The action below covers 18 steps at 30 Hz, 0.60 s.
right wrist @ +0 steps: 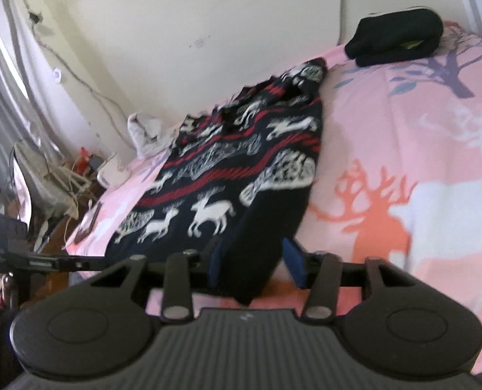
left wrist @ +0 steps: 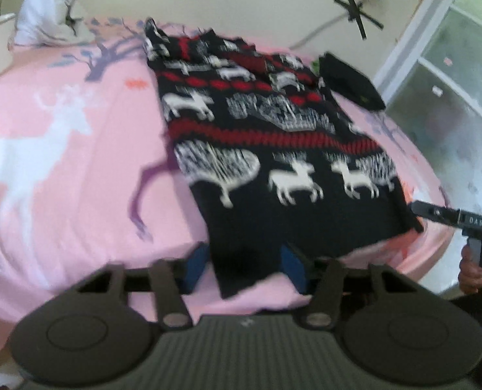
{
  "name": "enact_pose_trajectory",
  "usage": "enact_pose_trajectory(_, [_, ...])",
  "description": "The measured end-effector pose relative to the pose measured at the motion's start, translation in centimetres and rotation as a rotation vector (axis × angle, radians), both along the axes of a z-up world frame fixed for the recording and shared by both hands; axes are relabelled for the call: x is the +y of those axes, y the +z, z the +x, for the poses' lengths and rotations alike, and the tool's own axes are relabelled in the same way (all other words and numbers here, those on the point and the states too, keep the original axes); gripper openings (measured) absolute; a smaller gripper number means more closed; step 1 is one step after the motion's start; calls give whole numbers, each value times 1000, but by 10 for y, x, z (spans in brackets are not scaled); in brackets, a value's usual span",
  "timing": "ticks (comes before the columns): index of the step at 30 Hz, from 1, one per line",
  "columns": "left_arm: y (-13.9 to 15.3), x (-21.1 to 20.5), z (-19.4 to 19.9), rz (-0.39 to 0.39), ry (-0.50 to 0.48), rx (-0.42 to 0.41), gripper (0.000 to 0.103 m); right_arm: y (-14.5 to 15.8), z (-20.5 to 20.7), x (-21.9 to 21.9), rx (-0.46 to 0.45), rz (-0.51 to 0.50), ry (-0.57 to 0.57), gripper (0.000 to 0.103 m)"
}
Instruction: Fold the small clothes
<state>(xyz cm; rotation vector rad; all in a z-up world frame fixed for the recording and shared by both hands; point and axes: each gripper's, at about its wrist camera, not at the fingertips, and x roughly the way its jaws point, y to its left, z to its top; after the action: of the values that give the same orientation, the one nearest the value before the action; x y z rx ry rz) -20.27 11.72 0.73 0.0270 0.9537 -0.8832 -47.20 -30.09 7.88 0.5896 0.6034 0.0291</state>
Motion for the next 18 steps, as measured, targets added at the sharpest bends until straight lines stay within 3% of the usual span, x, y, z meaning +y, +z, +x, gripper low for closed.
enact_pose_trajectory(1, [-4,-3,-2,26,12,2,6,0,0,5,16,-31,-3,0])
enact_pose_trajectory(3, [-1,2,-3,18,41,2,6,5,-10,4,14,-66,-35,0])
enact_pose_trajectory(7, [31,41,-7,-34,138,-83,5,24,-39,-11,14,-150,-124,0])
enact_pose_trajectory(12, [40,53,-14,-28,178,-113,6,23,-46,-17,2,-119,-99,1])
enact_pose_trajectory(13, [36,52,-13,-39,170,-87,10,21,-45,-16,5,-114,-93,19])
enact_pose_trajectory(14, [33,49,-13,-43,163,-67,10,18,-43,-17,8,-102,-86,44])
enact_pose_trajectory(15, [28,45,-13,-35,159,-56,16,16,-42,-17,17,-101,-93,51])
enact_pose_trajectory(16, [25,41,-13,-15,162,-56,30,14,-42,-17,15,-94,-85,54])
enact_pose_trajectory(18, [20,38,-10,5,177,-47,51,11,-39,-15,11,-69,-61,54])
